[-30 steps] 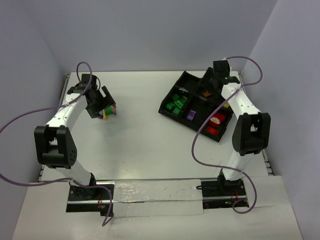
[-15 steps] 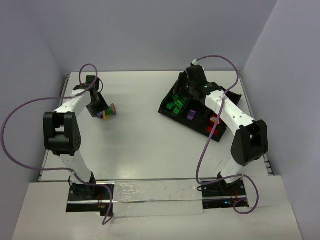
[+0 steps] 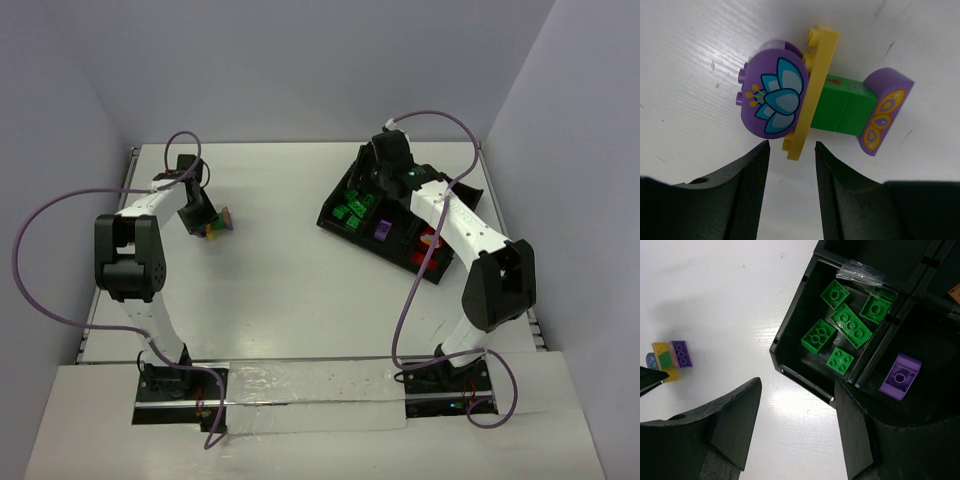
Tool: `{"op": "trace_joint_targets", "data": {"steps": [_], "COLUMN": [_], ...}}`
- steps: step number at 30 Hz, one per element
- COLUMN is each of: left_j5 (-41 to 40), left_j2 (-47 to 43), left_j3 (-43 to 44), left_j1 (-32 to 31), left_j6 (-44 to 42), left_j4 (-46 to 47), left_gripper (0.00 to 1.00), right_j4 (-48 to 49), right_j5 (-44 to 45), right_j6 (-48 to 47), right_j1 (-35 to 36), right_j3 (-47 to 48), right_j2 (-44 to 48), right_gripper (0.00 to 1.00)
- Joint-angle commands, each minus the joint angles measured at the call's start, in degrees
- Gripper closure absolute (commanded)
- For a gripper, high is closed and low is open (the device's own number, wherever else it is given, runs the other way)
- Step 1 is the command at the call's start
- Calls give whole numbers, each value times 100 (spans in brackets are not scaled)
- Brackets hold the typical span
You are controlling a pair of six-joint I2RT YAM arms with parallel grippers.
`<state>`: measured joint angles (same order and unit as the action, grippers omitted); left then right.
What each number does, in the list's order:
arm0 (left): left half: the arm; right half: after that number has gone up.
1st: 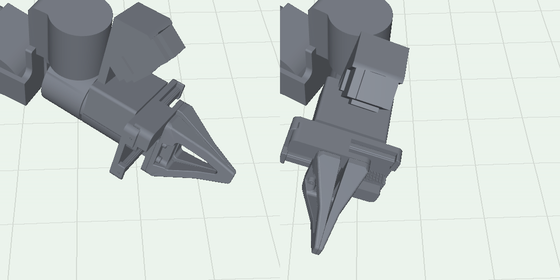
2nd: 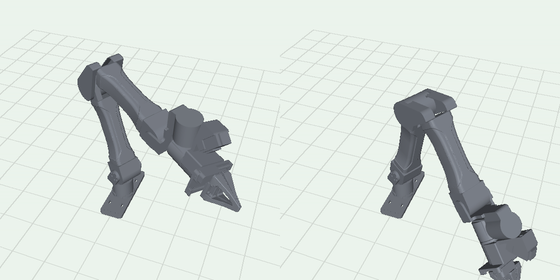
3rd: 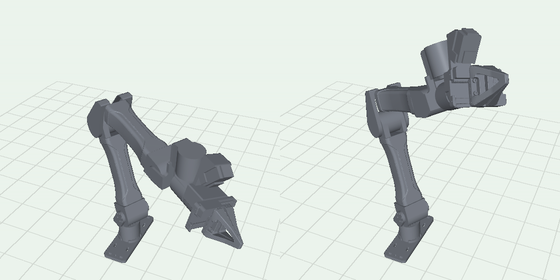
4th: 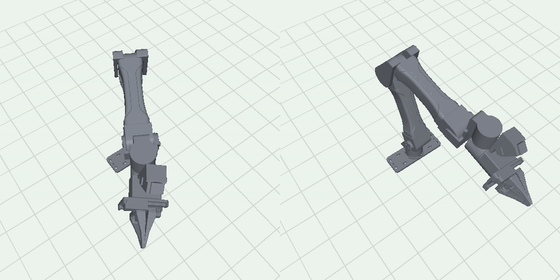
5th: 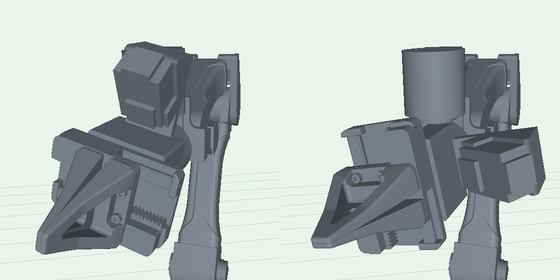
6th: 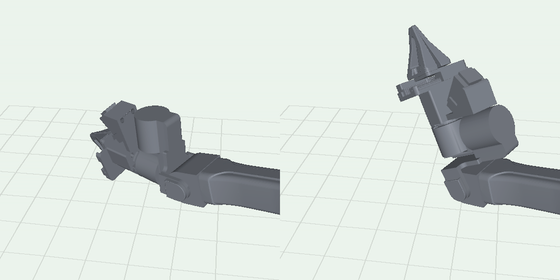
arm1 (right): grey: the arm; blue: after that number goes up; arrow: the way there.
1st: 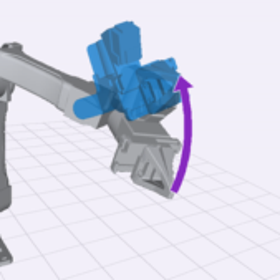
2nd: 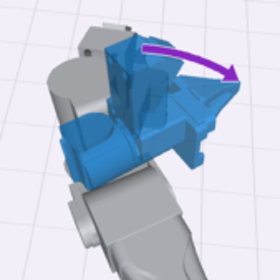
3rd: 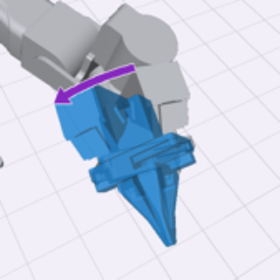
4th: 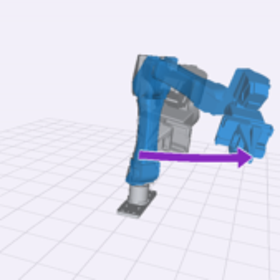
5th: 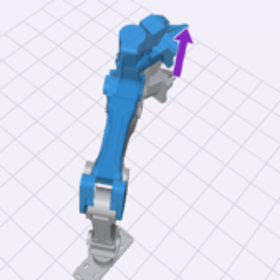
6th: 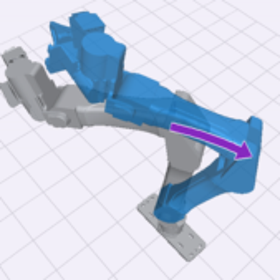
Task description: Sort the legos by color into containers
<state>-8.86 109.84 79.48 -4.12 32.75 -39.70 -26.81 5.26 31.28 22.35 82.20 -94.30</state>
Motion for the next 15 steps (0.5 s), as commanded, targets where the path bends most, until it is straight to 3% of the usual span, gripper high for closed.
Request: {"op": "trace_joint_targets", "data": {"steps": [1, 5, 9, 15], "left_j5": [53, -79, -72, 27], "left_j2": [-107, -20, 83, 323], "left_j3": [-107, -137, -82, 99], "left_j1": [14, -8, -10, -47], "left_j6": [21, 14, 3, 20], "left_j4": [318, 337, 393, 404], "left_gripper": [53, 54, 63, 65], "right_j4": [5, -66, -61, -61], "right_j5": [8, -7, -29, -86], "right_j6": [49, -6, 3, -28], "right_j1": [-29, -44, -64, -75], "right_j3": [378, 543, 536, 606], "right_j2": [55, -49, -77, -141], "right_gripper": [32, 32, 32, 32]}}
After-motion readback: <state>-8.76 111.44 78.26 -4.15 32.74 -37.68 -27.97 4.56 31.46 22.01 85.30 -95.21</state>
